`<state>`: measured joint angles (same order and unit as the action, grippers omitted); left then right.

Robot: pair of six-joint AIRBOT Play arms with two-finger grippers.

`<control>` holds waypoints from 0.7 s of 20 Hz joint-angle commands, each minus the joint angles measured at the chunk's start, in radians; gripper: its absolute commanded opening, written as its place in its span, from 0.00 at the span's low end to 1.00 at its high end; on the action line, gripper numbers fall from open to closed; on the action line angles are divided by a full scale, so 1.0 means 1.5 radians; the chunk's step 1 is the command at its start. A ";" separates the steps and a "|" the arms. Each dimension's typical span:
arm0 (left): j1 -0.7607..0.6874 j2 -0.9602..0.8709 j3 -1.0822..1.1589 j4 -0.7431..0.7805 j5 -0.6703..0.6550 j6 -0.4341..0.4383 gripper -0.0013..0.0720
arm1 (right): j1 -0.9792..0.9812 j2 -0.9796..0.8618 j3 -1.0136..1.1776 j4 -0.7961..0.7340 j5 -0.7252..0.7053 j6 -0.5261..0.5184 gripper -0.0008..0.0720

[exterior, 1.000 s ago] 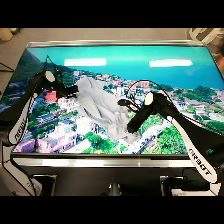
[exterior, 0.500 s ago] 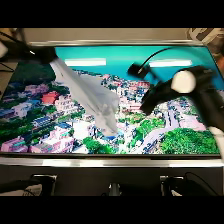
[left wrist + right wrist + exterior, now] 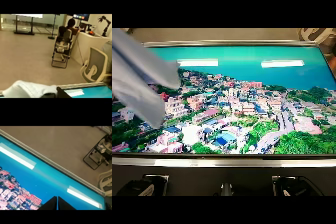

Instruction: Fold the shirts.

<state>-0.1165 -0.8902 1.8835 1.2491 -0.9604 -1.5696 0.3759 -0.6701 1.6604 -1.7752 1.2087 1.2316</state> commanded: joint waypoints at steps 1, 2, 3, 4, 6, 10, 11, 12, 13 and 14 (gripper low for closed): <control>-0.015 -0.025 0.000 -0.092 0.011 0.014 0.05 | 0.000 0.006 0.007 -0.034 0.020 0.030 0.41; -0.039 -0.052 -0.007 -0.117 0.011 0.035 0.05 | 0.000 -0.003 0.007 -0.048 0.020 0.031 0.65; -0.077 -0.084 -0.019 -0.125 0.011 0.048 0.05 | 0.000 -0.010 0.007 -0.064 0.021 0.031 0.74; -0.123 -0.120 -0.038 -0.124 0.011 0.055 0.05 | 0.000 -0.017 0.007 -0.079 0.020 0.031 0.74; -0.218 -0.196 -0.088 -0.123 0.014 0.055 0.05 | 0.000 -0.026 0.007 -0.108 0.021 0.040 0.74; -0.401 -0.392 -0.166 -0.123 0.042 0.054 0.05 | 0.000 -0.027 0.007 -0.137 0.041 0.052 0.74; -0.438 -0.443 -0.165 -0.127 0.042 0.054 0.05 | 0.000 -0.027 0.007 -0.137 0.051 0.052 0.74; -0.467 -0.485 -0.165 -0.134 0.042 0.054 0.12 | 0.000 -0.028 0.007 -0.137 0.064 0.052 0.74; -0.489 -0.519 -0.165 -0.133 0.039 0.054 0.45 | 0.000 -0.029 0.007 -0.137 0.079 0.052 0.74; -0.497 -0.537 -0.165 -0.133 0.030 0.052 0.84 | 0.000 -0.032 0.007 -0.137 0.097 0.052 0.74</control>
<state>-0.7555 -1.5513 1.6539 1.0595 -0.9058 -1.4914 0.3759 -0.7132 1.6691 -1.9652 1.2915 1.3045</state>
